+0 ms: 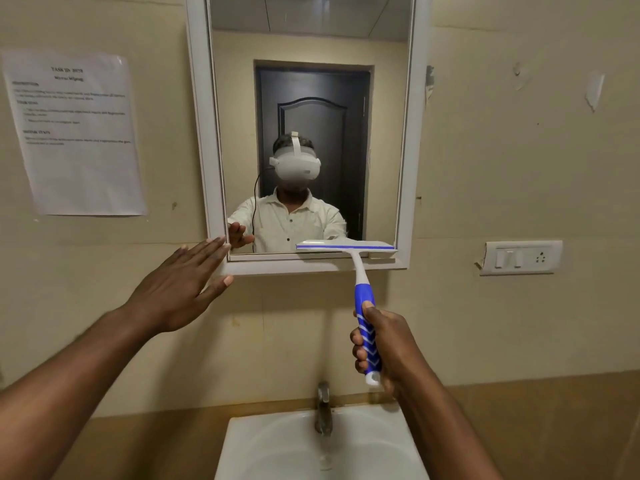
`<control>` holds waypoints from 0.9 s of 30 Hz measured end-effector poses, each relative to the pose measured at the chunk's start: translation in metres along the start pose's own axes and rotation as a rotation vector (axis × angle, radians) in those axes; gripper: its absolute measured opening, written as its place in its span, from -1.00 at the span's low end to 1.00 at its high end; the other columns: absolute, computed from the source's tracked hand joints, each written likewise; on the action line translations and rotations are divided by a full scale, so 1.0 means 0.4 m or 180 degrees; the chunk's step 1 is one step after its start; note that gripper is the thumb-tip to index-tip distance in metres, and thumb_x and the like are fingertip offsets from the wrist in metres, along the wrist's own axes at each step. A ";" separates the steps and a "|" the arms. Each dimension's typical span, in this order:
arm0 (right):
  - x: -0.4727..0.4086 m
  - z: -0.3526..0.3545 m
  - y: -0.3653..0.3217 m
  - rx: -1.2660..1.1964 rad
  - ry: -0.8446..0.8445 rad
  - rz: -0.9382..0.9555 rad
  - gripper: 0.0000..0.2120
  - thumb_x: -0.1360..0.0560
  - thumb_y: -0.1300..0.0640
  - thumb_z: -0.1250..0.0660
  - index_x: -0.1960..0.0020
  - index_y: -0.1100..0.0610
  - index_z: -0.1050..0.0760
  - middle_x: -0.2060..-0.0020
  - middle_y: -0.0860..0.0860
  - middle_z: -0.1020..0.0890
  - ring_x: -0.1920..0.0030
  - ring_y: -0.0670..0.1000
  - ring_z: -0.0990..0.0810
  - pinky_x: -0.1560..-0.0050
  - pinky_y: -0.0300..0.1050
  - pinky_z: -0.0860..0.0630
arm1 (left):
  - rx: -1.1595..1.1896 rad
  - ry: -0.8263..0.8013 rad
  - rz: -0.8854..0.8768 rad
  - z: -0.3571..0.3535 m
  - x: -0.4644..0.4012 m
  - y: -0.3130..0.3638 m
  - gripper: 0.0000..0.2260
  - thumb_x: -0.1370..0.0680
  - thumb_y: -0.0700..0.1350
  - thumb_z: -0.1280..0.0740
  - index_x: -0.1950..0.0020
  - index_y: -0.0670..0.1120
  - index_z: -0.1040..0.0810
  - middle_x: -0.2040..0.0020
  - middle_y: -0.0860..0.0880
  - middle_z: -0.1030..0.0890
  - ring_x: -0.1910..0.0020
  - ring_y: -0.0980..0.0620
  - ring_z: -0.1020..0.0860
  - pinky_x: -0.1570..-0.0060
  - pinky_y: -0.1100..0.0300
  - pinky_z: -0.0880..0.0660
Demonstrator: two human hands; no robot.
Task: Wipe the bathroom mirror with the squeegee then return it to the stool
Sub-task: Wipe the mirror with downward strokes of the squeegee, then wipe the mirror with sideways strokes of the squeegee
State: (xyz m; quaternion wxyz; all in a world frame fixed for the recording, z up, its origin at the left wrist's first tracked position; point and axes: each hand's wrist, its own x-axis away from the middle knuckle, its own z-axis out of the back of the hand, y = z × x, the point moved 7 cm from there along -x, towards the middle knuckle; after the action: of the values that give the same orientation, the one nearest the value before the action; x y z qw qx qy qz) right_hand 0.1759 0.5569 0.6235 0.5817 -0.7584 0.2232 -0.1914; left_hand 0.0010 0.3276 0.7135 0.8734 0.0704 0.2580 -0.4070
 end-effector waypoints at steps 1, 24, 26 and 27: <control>0.004 0.000 -0.005 0.0058 0.0027 -0.0015 -0.79 -0.57 0.04 -0.15 0.06 0.19 -0.41 0.54 0.04 -0.45 0.61 -0.01 -0.34 0.56 -0.25 -0.30 | 0.0012 0.0009 -0.0006 0.001 -0.001 0.001 -0.35 -0.49 0.29 0.17 -0.54 0.05 0.09 -0.54 0.14 0.09 -0.51 0.19 0.09 -0.50 0.13 0.09; -0.041 -0.322 -0.808 0.3901 0.0746 0.4123 -0.66 -0.48 0.18 -0.30 -0.24 0.10 -0.38 0.18 0.03 -0.53 0.31 -0.03 -0.47 0.37 -0.20 -0.36 | -0.0392 0.0763 0.0182 0.232 -0.093 -0.103 -0.28 -0.40 0.39 0.38 -0.50 0.11 0.24 -0.47 0.23 0.23 -0.43 0.30 0.25 -0.41 0.27 0.28; -0.067 -0.366 -0.893 0.4282 0.0648 0.4306 -0.66 -0.47 0.22 -0.29 -0.24 0.12 -0.40 0.12 0.09 -0.57 0.20 0.05 -0.53 0.25 -0.10 -0.47 | -0.0451 0.0870 0.0216 0.269 -0.113 -0.116 -0.30 -0.42 0.38 0.37 -0.50 0.11 0.22 -0.48 0.22 0.23 -0.43 0.30 0.25 -0.41 0.27 0.27; -0.075 -0.384 -0.922 0.4468 0.0600 0.4401 -0.67 -0.47 0.23 -0.29 -0.23 0.12 -0.41 0.10 0.11 -0.59 0.18 0.06 -0.53 0.22 -0.07 -0.47 | -0.0485 0.0905 0.0226 0.284 -0.122 -0.120 -0.33 -0.44 0.37 0.35 -0.50 0.11 0.23 -0.48 0.22 0.23 -0.43 0.29 0.25 -0.41 0.26 0.26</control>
State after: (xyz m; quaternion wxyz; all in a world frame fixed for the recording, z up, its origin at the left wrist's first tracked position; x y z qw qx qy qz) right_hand 0.1092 0.5338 1.0179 0.8629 0.0739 0.4982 0.0420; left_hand -0.0164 0.2911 0.8398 0.8447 0.0700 0.4065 -0.3410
